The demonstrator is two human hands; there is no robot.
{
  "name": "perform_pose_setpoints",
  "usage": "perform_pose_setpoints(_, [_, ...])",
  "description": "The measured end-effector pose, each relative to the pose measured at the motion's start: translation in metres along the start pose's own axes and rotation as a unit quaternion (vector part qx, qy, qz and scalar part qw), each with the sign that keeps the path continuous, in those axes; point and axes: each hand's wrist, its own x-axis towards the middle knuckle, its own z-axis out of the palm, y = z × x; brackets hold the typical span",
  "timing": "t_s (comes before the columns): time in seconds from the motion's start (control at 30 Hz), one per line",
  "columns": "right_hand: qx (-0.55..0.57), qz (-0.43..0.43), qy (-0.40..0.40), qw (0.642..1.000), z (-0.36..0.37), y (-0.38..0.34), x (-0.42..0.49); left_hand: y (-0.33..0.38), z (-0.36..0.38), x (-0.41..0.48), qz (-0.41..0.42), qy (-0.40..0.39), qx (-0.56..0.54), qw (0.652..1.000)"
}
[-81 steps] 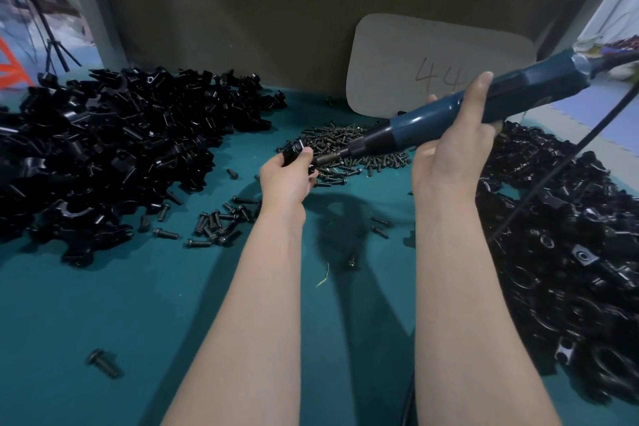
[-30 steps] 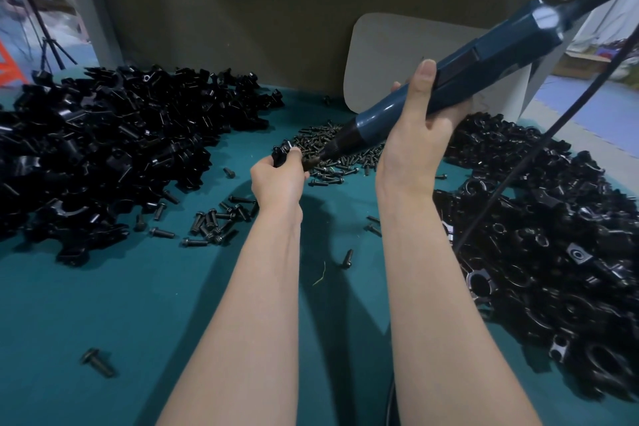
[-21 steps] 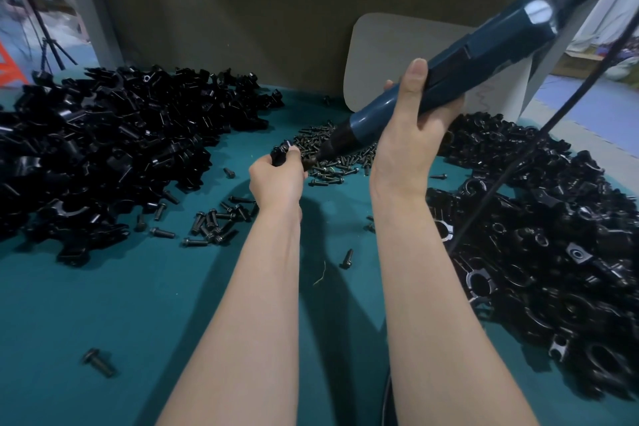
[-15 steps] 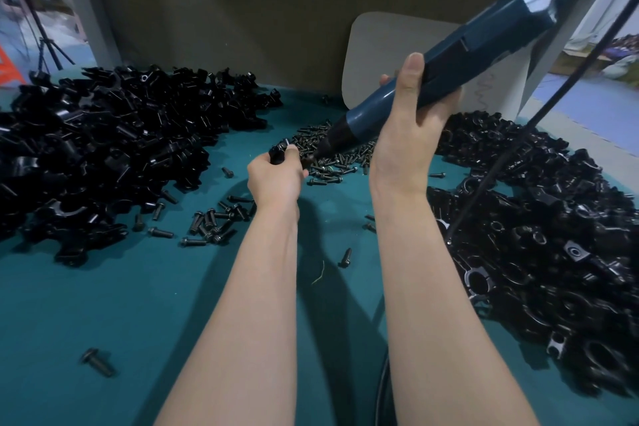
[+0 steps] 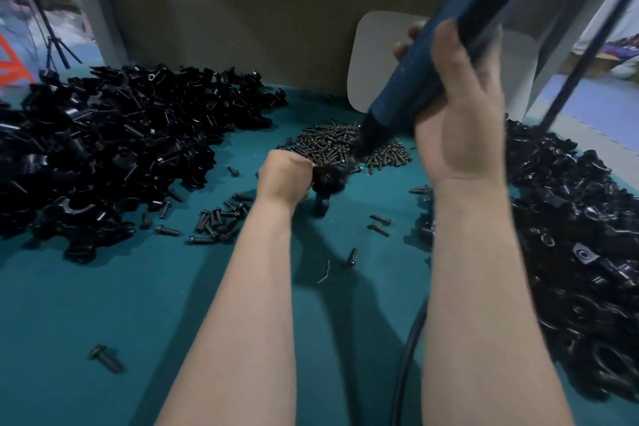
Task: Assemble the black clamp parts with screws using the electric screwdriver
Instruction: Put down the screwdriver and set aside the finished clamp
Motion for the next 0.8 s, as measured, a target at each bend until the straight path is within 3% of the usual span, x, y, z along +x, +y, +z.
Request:
perform_pose_setpoints(0.03, [-0.003, 0.001, -0.013, 1.000, 0.000, -0.002, 0.001, -0.002, -0.001, 0.002, 0.056, -0.001, 0.099, 0.994])
perform_pose_setpoints(0.07, [0.008, 0.005, -0.011, 1.000, -0.001, -0.002, 0.002, -0.003, -0.002, 0.006, -0.005, -0.010, 0.028, 1.000])
perform_pose_setpoints(0.1, [0.019, 0.009, 0.012, 1.000, -0.003, 0.000, 0.001, -0.001, -0.004, 0.009, -0.056, -0.046, -0.127, 0.989])
perform_pose_setpoints(0.13, [0.017, 0.015, 0.051, 0.998, -0.005, 0.002, 0.001, 0.001, -0.004, 0.015, -0.070, -0.044, -0.180, 0.980])
perform_pose_setpoints(0.27, [-0.041, 0.117, 0.238, 0.963, -0.021, 0.022, 0.002, -0.007, -0.001, 0.014, -0.002, 0.007, -0.079, 0.997])
perform_pose_setpoints(0.37, [-0.062, 0.195, 0.340, 0.918, -0.045, 0.034, 0.001, -0.004, 0.001, 0.011, 0.041, -0.053, 0.018, 0.998])
perform_pose_setpoints(0.43, [-0.123, 0.249, 0.346, 0.896, -0.058, 0.040, 0.000, 0.001, -0.002, 0.008, 0.057, -0.124, 0.142, 0.980])
perform_pose_setpoints(0.53, [-0.168, 0.291, 0.335, 0.880, -0.073, 0.046, 0.002, 0.010, -0.011, 0.000, 0.078, -0.200, 0.312, 0.926])
perform_pose_setpoints(0.67, [-0.176, 0.306, 0.296, 0.887, -0.078, 0.056, 0.005, 0.015, -0.013, -0.009, 0.089, -0.301, 0.351, 0.882])
perform_pose_setpoints(0.8, [-0.200, 0.302, 0.292, 0.885, -0.078, 0.070, 0.001, 0.027, -0.014, -0.020, 0.143, -0.336, 0.356, 0.860])
